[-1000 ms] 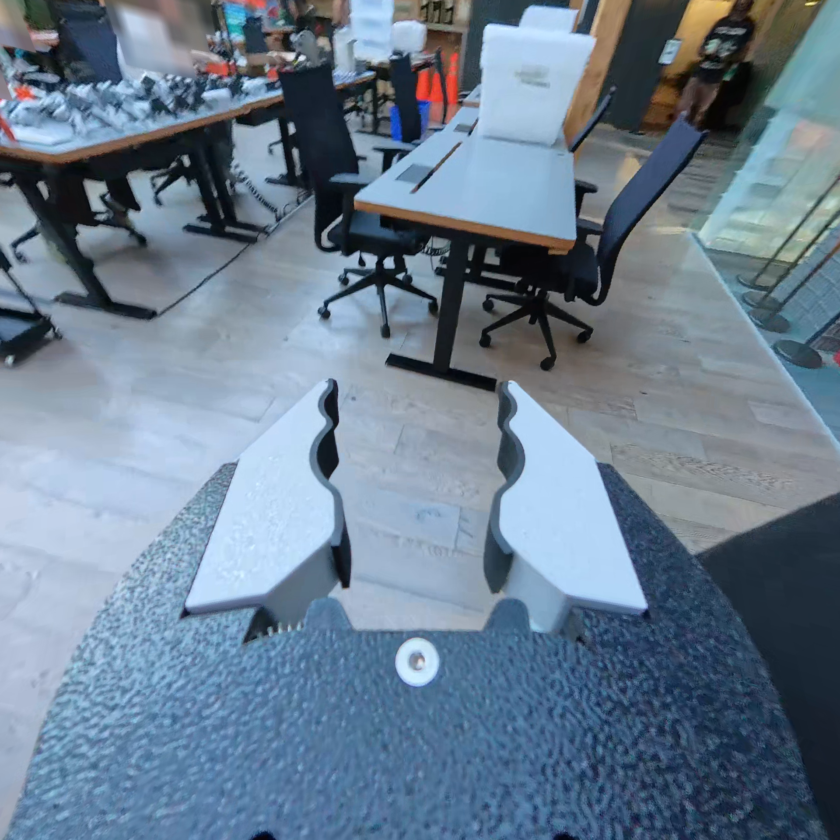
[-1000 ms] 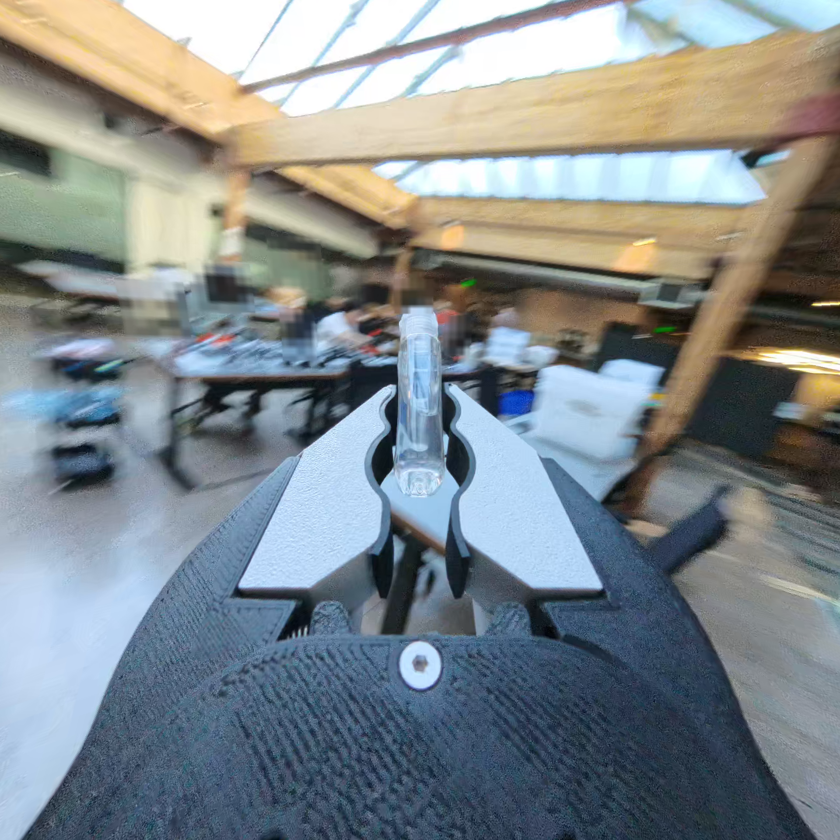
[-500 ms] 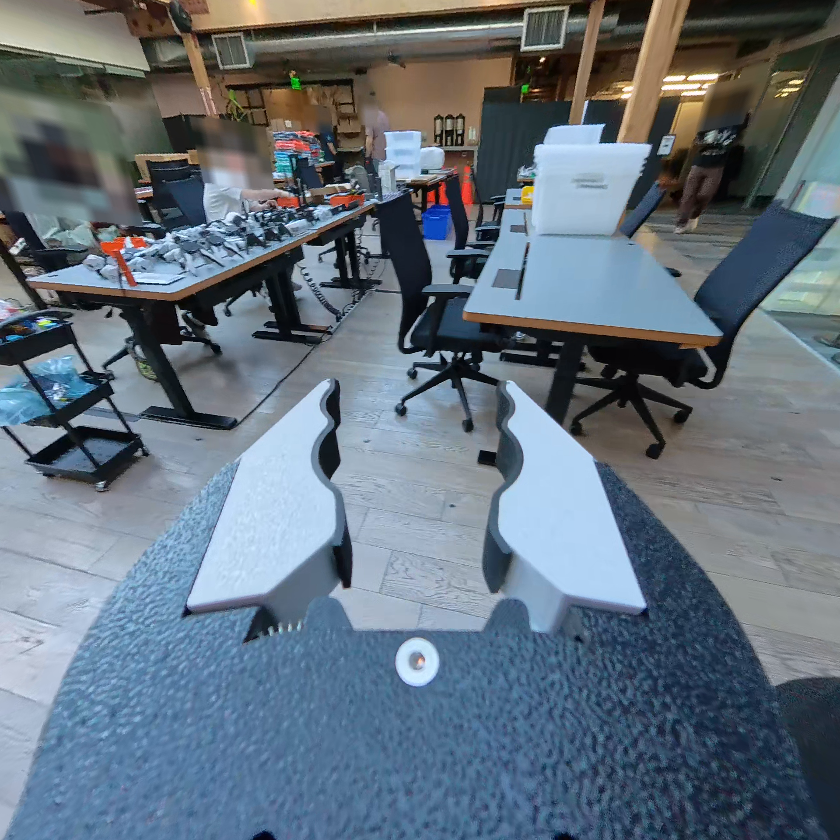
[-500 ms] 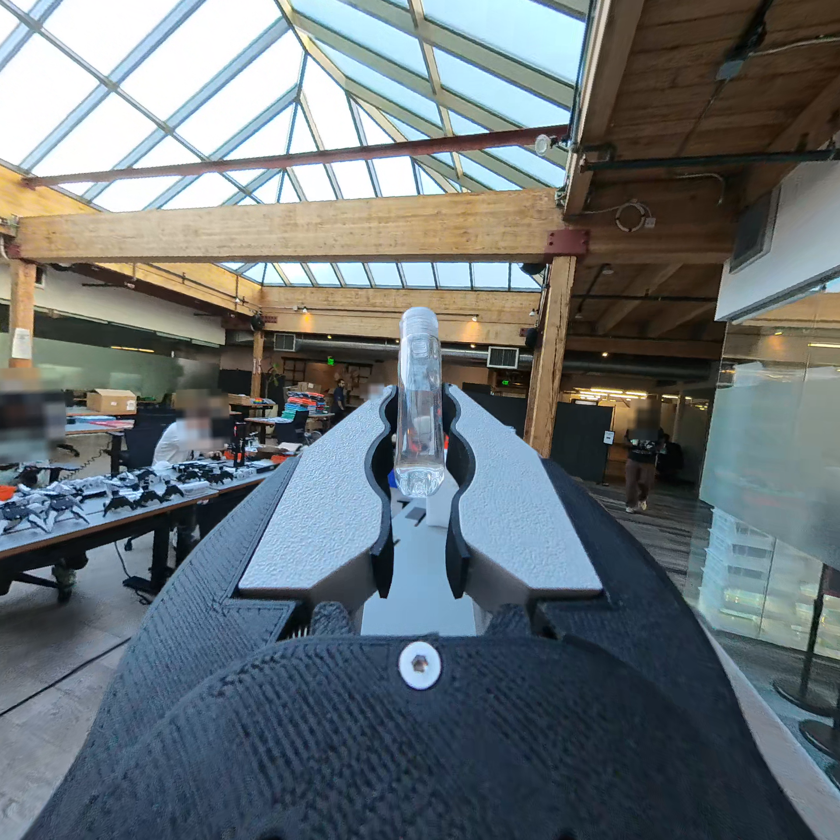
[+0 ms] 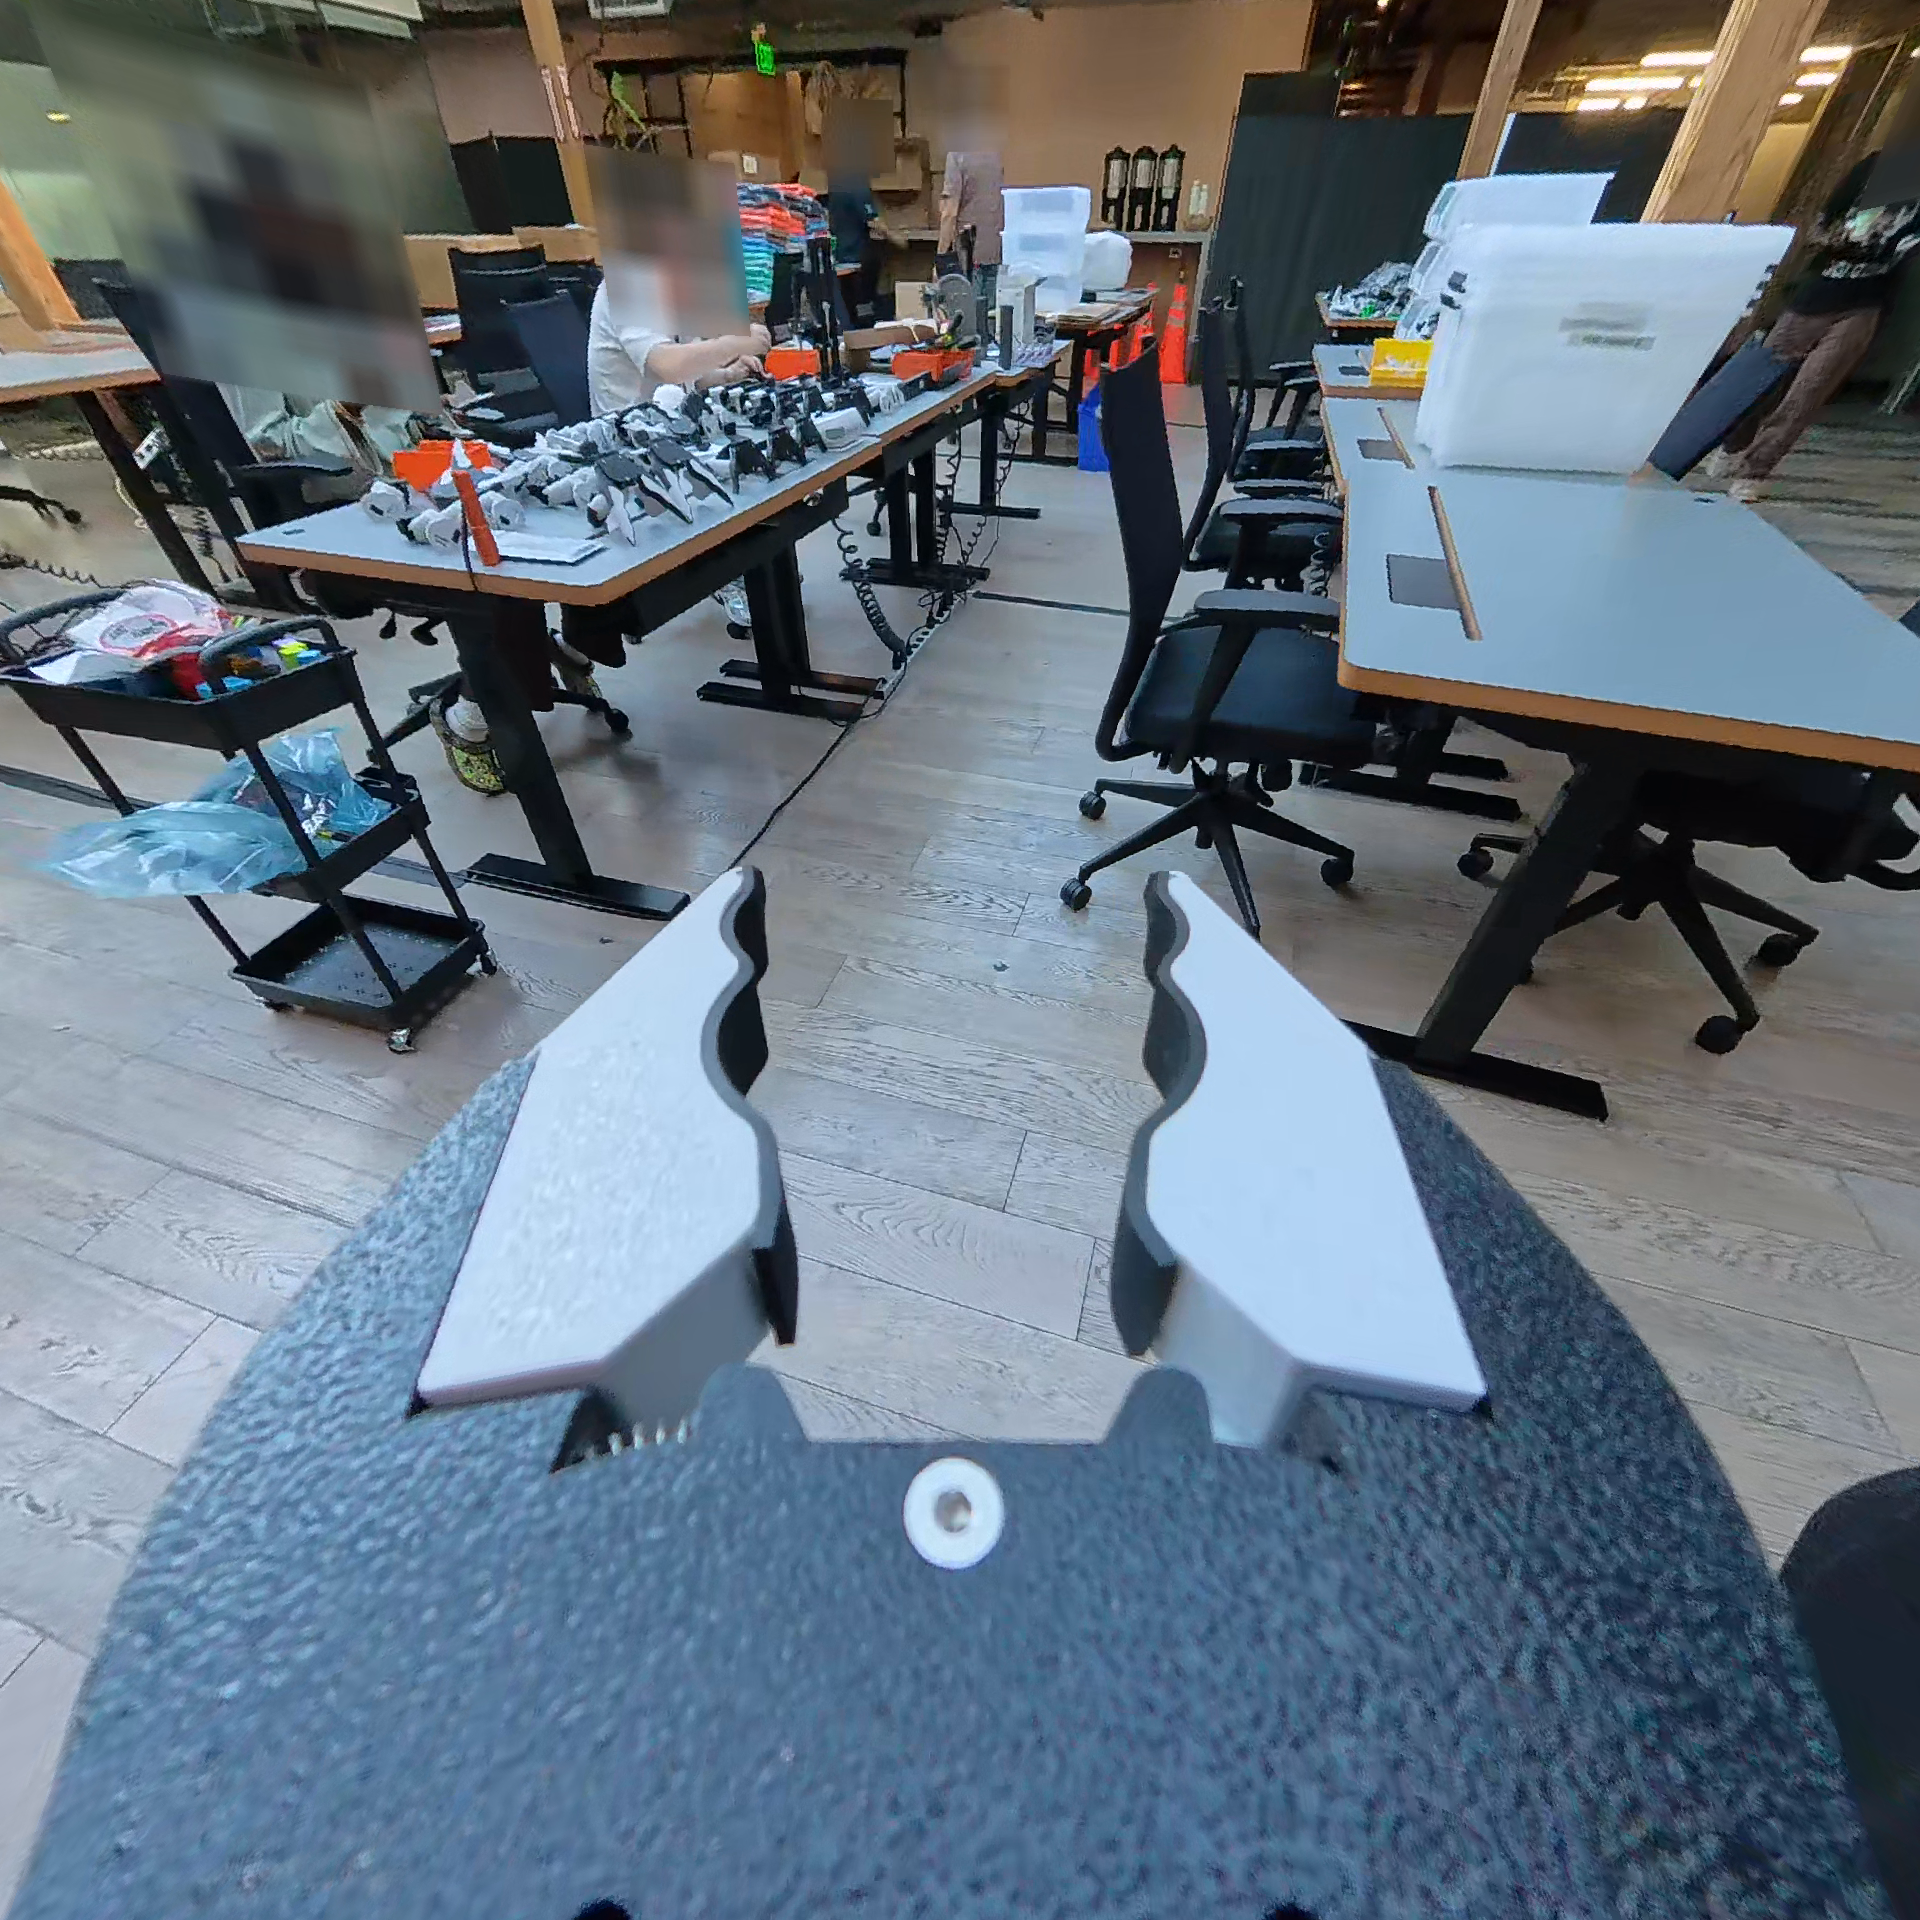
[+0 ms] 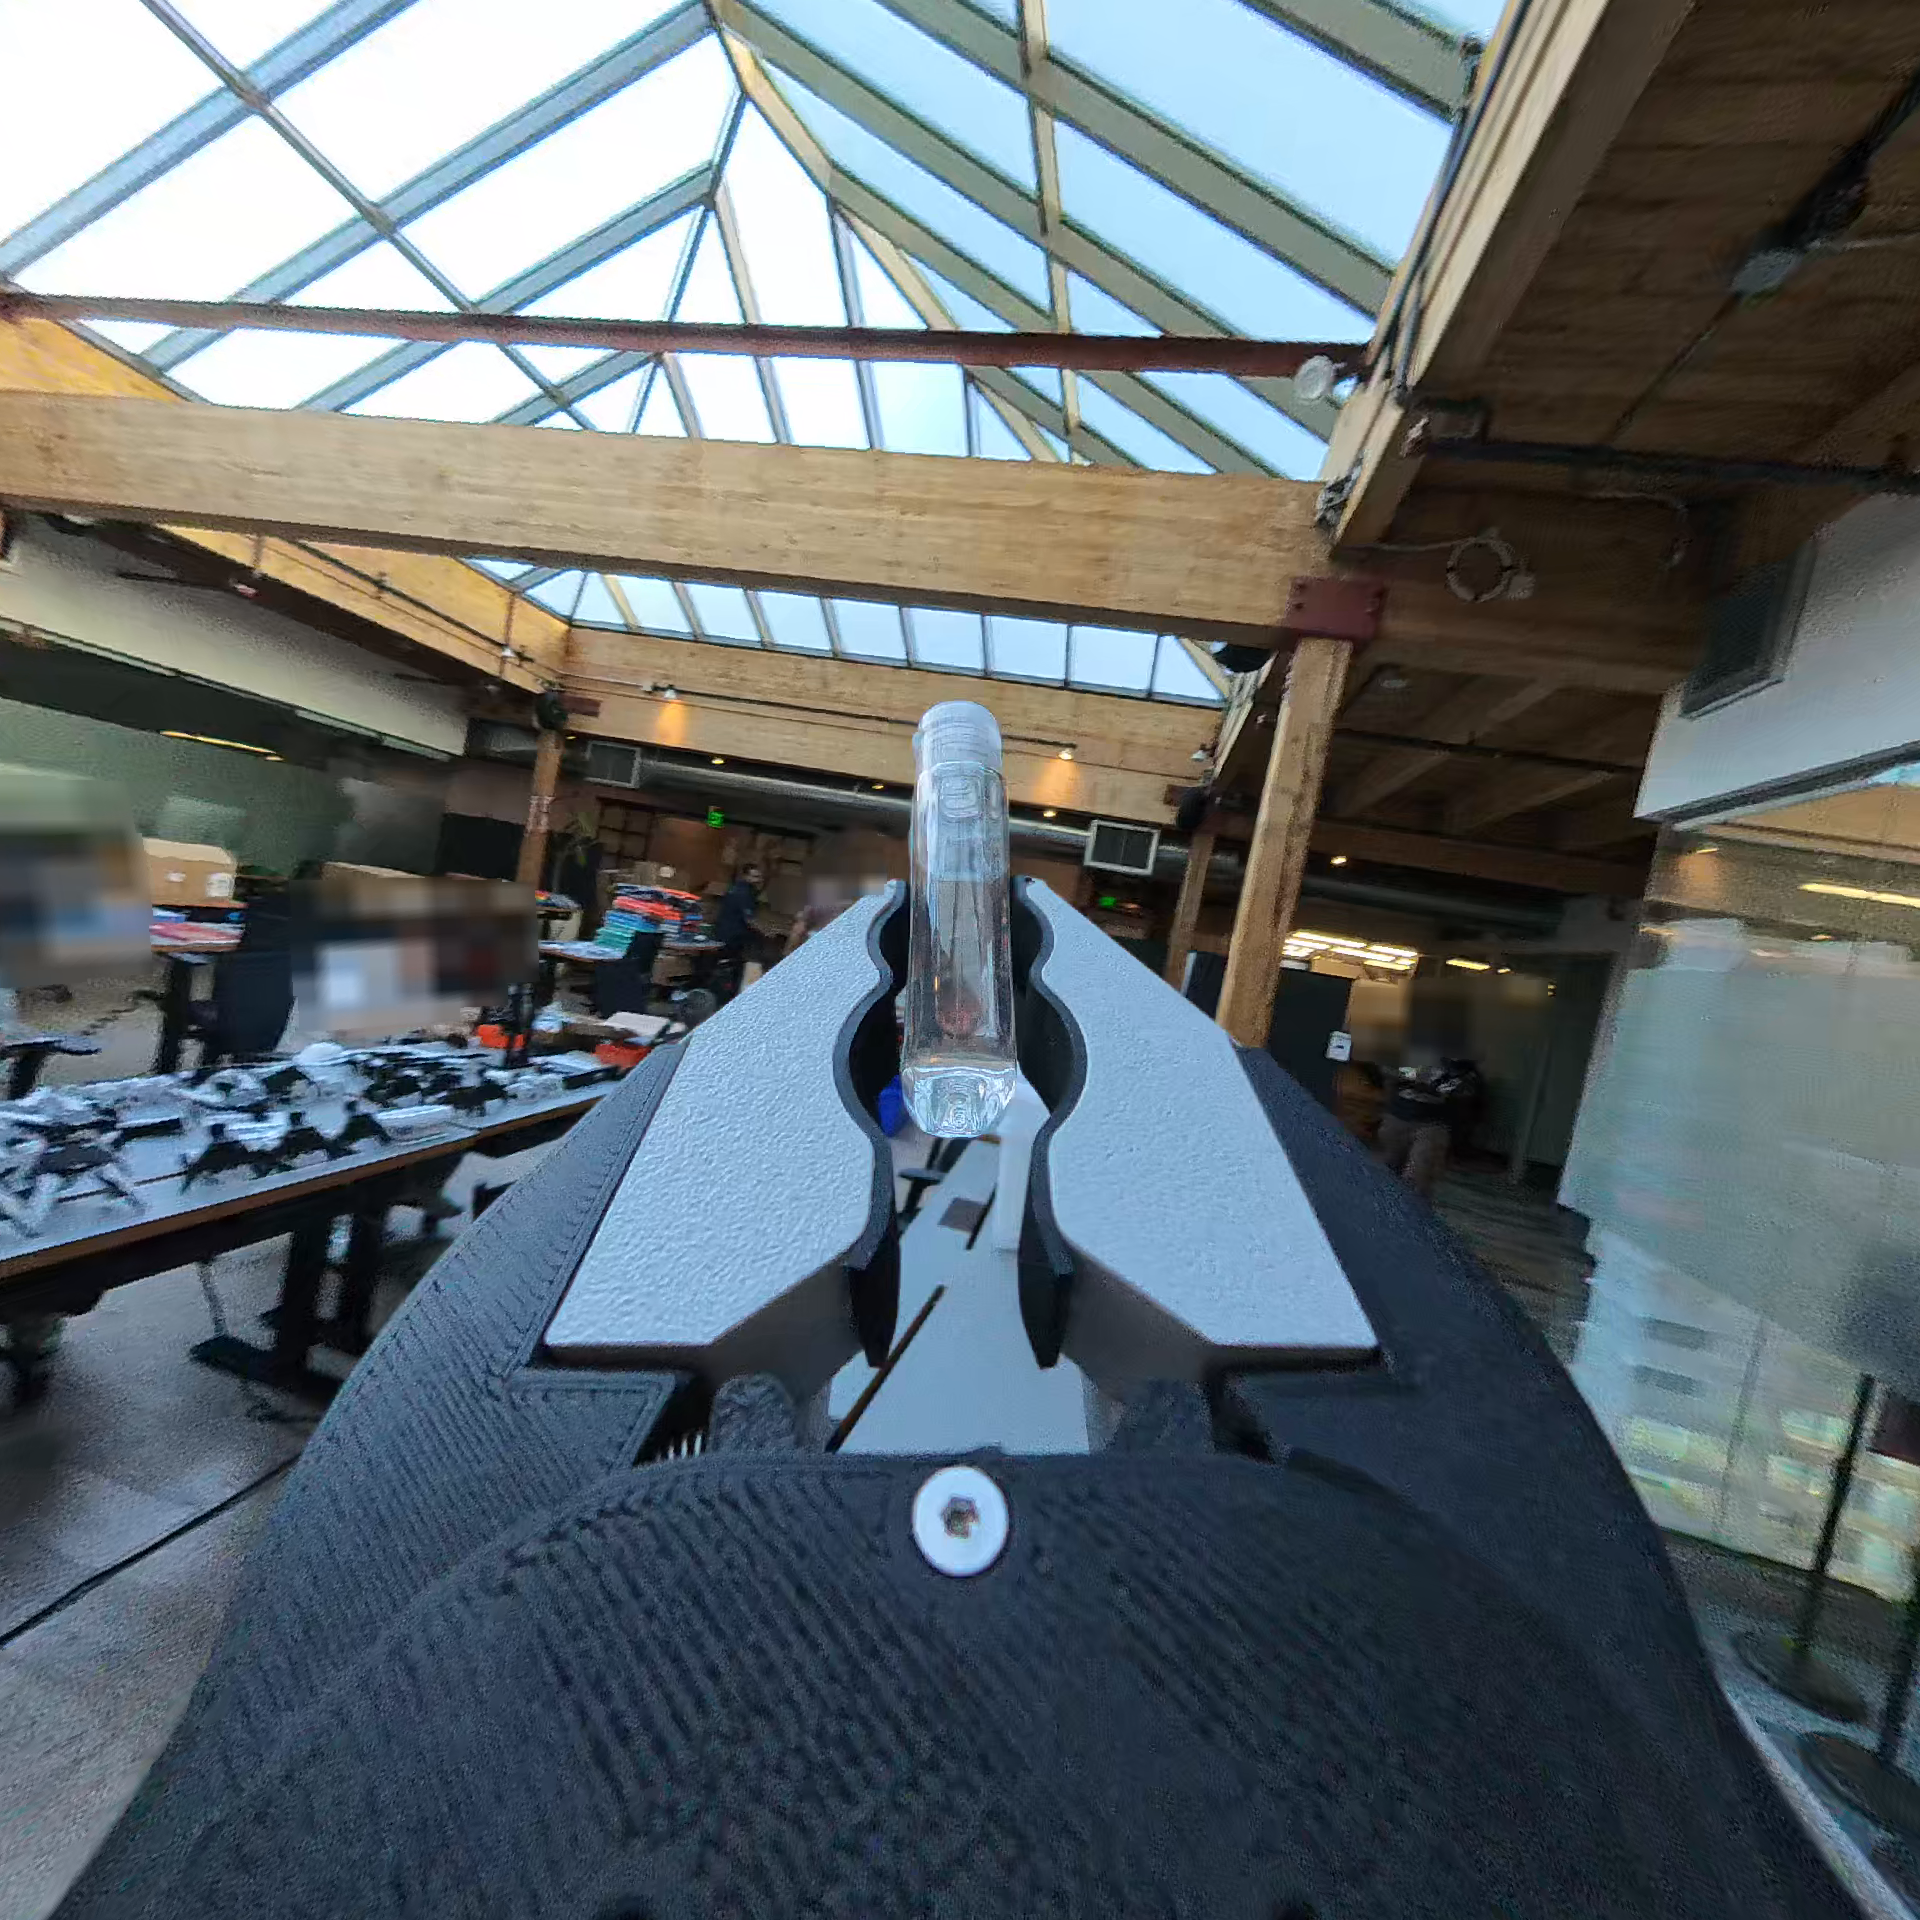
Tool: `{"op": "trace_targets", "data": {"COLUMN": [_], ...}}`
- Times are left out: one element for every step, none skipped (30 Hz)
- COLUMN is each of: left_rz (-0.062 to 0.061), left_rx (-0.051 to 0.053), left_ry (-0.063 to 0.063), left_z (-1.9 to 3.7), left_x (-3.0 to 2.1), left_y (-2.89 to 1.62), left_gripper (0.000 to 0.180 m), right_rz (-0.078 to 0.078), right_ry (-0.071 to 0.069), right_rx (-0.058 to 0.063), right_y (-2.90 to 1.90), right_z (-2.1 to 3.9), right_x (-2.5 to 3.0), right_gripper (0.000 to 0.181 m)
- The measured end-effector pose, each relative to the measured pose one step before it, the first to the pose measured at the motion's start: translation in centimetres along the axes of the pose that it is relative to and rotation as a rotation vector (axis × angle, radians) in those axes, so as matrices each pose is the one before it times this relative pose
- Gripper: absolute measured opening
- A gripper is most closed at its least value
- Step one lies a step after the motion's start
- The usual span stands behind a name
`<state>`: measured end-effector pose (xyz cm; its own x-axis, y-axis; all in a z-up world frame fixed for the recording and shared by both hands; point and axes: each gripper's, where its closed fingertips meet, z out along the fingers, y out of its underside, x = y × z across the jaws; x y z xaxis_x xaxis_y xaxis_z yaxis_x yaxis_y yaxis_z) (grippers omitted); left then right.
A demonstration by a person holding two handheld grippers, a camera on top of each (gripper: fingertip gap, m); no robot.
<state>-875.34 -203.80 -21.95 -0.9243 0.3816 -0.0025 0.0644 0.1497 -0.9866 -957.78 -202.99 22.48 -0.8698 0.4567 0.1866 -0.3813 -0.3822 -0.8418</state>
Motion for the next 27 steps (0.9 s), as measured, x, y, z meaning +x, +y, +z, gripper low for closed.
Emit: {"op": "trace_targets", "data": {"left_rz": [-0.0035,0.0004,0.0041,0.0061,0.0021,-0.0077,-0.0176,-0.0190,-0.0116,-0.0020,0.0050,0.0093,0.0109,0.0085,0.0033,-0.0023,-0.0069,-0.0093,-0.0092,-0.0075,-0.0055,-0.0039,-0.0045,-0.0060,-0.0059,-0.0057,-0.0053], "left_rx": [0.0052,0.0074,0.0074,0.0060,0.0030,-0.0013,-0.0032,-0.0007,0.0056,0.0119,0.0127,0.0091,0.0050,0.0011,-0.0023,-0.0027,-0.0017,-0.0024,-0.0045,-0.0067,-0.0072,-0.0066,-0.0077,-0.0104,-0.0115,-0.0134,-0.0150], "left_ry": [0.0076,0.0086,0.0109,0.0126,0.0122,0.0119,0.0133,0.0151,0.0126,0.0051,-0.0003,-0.0016,-0.0045,-0.0096,-0.0122,-0.0112,-0.0117,-0.0141,-0.0147,-0.0148,-0.0179,-0.0214,-0.0218,-0.0212,-0.0220,-0.0228,-0.0242], "left_z": [0.470,0.347,0.231,0.126,0.038,-0.023,-0.153,-0.243,-0.392,-0.531,-0.524,-0.504,-0.492,-0.484,-0.465,-0.454,-0.504,-0.532,-0.507,-0.435,-0.377,-0.263,-0.144,-0.020,0.046,0.063,0.098], "left_x": [-1.764,-1.810,-1.811,-1.850,-1.955,-2.052,-2.074,-2.011,-1.925,-1.930,-1.872,-1.818,-1.823,-1.759,-1.686,-1.601,-1.565,-1.600,-1.559,-1.523,-1.649,-1.729,-1.684,-2.280,-2.227,-1.908,-1.959], "left_y": [0.124,0.017,-0.036,-0.057,-0.047,-0.103,-0.255,-0.453,-0.666,-0.791,-0.741,-0.587,-0.379,-0.166,-0.016,0.098,0.150,0.246,0.362,0.438,0.440,0.425,0.426,0.418,0.399,0.365,0.301], "left_gripper": [0.071,0.071,0.071,0.071,0.071,0.071,0.071,0.071,0.071,0.071,0.071,0.071,0.071,0.071,0.071,0.071,0.071,0.071,0.071,0.071,0.071,0.071,0.071,0.071,0.071,0.071,0.071], "right_rz": [-0.0337,-0.0240,-0.0065,0.0039,-0.0010,-0.0253,-0.0397,-0.0304,-0.0105,0.0057,0.0136,0.0129,0.0059,-0.0028,-0.0129,-0.0204,-0.0108,0.0113,0.0158,0.0194,0.0217,0.0194,0.0182,0.0080,0.0006,0.0143,0.0618], "right_ry": [0.0373,0.0324,0.0255,-0.0012,-0.0113,0.0130,0.0364,0.0301,0.0135,0.0068,0.0070,0.0092,-0.0003,-0.0126,-0.0174,-0.0169,-0.0064,-0.0158,-0.0403,-0.0466,-0.0630,-0.1058,-0.1269,-0.1229,-0.1171,-0.1233,-0.1117], "right_rx": [0.0154,0.0177,0.0132,0.0031,-0.0056,-0.0047,-0.0130,-0.0156,-0.0054,0.0010,0.0002,-0.0006,-0.0009,-0.0040,0.0015,0.0106,0.0038,-0.0066,-0.0067,-0.0085,-0.0119,-0.0197,-0.0143,-0.0038,-0.0006,0.0081,0.0352], "right_y": [-0.910,-1.135,-1.224,-1.111,-0.996,-0.999,-0.950,-0.949,-0.986,-0.904,-0.643,-0.404,-0.202,0.054,0.118,0.053,0.256,0.387,0.574,0.841,0.901,1.357,1.412,1.362,1.209,0.773,0.176], "right_z": [-0.234,-0.464,-0.630,-0.737,-0.740,-0.762,-0.764,-0.775,-0.747,-0.746,-0.722,-0.608,-0.674,-0.568,-0.592,-0.682,-0.697,-0.989,-0.891,-0.647,-0.439,-0.291,0.147,0.694,1.355,1.981,2.579], "right_x": [-1.702,-1.808,-1.878,-2.012,-2.387,-2.066,-1.637,-1.634,-1.792,-1.814,-1.773,-1.582,-1.875,-2.243,-2.475,-2.615,-2.716,-2.999,-3.832,-4.183,-5.313,-6.006,-6.745,-7.004,-7.047,-6.956,-6.471], "right_gripper": [0.016,0.016,0.015,0.015,0.016,0.015,0.016,0.015,0.015,0.015,0.015,0.015,0.015,0.015,0.015,0.015,0.015,0.015,0.015,0.015,0.016,0.016,0.015,0.016,0.016,0.016,0.016]}}
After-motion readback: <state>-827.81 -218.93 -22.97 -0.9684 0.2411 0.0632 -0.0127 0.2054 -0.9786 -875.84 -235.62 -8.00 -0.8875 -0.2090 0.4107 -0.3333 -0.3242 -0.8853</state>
